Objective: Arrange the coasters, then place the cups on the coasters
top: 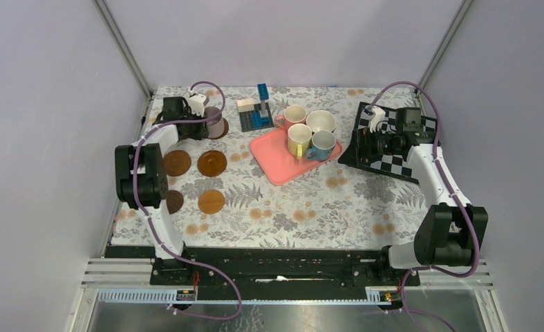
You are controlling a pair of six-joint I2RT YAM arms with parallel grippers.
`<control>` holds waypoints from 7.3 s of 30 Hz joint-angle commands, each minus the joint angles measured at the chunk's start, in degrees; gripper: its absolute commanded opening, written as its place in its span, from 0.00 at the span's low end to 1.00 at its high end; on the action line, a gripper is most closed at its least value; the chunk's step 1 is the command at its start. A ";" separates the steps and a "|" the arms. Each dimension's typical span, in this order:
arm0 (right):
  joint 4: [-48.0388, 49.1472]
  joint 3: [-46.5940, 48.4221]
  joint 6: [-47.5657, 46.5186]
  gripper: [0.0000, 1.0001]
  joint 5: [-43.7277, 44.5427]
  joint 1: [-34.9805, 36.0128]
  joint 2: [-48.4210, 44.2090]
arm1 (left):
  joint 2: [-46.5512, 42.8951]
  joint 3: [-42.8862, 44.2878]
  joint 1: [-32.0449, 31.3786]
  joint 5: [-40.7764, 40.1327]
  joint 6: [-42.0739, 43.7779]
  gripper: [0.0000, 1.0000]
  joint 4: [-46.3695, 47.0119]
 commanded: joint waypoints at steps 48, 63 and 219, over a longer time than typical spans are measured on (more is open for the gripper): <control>0.59 0.23 -0.88 0.98 -0.42 -0.16 -0.28 | 2.73 9.30 0.74 0.23 4.36 0.37 -0.64; 0.51 0.50 -0.88 0.98 -0.90 -0.16 -0.22 | -0.05 5.77 1.61 -1.35 6.17 0.45 -0.88; 2.69 -0.90 2.51 0.98 13.48 -1.21 -2.37 | 5.38 15.67 -41.88 -27.75 -28.79 0.00 -6.05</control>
